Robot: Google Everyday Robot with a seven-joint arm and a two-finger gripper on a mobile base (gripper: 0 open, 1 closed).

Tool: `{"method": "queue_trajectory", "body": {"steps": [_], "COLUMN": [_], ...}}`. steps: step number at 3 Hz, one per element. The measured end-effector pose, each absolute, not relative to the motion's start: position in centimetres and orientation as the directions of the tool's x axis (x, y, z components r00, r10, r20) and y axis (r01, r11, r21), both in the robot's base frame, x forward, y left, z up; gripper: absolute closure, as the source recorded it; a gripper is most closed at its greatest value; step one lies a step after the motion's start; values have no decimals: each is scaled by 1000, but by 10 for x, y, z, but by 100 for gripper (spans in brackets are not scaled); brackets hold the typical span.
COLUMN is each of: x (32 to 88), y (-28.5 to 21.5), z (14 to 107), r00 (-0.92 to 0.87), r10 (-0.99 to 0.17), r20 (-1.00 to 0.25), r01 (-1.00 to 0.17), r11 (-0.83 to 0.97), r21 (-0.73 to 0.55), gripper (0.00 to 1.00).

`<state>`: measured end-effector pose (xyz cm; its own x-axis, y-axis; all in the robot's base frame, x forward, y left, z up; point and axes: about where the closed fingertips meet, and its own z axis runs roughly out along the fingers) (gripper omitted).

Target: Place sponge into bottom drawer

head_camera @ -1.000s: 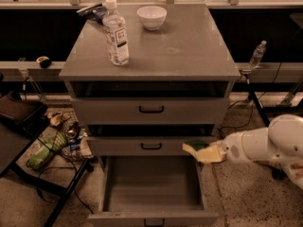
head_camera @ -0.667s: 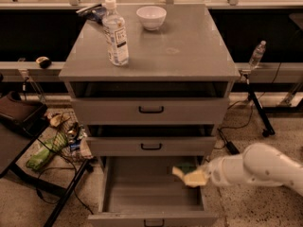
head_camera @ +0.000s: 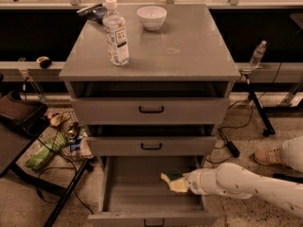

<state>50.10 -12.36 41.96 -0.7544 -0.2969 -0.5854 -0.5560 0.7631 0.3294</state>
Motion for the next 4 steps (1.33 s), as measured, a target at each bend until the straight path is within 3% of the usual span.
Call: {"method": "queue_trajectory", "body": {"steps": [2,4], "x": [525,570], "y": [-122,-124], "z": [386,274], "r00": [-724,-634], "r10": [-349,-518], "r20": [-595,-575], "r01": [-594,-729], "r11": [754,649], "r21": [280,219], "gripper": [100,100]}}
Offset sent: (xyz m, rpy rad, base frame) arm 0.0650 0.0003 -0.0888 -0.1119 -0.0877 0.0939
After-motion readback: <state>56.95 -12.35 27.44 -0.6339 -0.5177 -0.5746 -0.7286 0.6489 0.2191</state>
